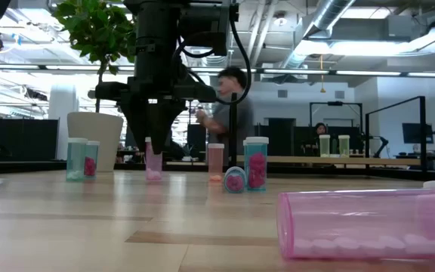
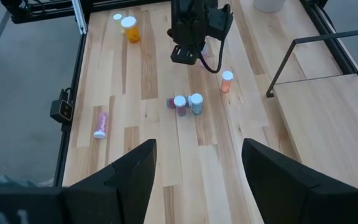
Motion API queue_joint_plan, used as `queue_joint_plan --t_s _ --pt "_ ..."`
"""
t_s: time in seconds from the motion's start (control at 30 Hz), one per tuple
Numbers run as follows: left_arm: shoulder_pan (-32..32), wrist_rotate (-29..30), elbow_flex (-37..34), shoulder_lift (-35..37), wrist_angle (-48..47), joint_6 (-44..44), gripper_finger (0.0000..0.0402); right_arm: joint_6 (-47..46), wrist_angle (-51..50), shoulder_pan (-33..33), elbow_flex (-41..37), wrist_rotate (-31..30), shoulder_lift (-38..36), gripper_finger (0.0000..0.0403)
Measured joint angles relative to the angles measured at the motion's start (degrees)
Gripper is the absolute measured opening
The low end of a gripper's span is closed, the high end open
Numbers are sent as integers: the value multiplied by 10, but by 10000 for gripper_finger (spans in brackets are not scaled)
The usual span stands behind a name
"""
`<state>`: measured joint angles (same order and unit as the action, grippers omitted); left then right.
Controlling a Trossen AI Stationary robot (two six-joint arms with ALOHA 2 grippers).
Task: Pick and place medicine bottles onto shelf by color
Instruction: Move the top pink pill bottle to the center of the table
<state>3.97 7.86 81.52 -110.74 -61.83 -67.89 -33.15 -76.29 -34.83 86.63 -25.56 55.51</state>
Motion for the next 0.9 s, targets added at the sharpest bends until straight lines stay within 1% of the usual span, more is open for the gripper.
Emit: queue_joint_plan --t_s 0.37,0.9 --pt "0 0 0 0 4 2 93 0 0 0 0 0 0 260" --pt "0 3 0 0 16 -1 132 1 0 0 0 0 0 260"
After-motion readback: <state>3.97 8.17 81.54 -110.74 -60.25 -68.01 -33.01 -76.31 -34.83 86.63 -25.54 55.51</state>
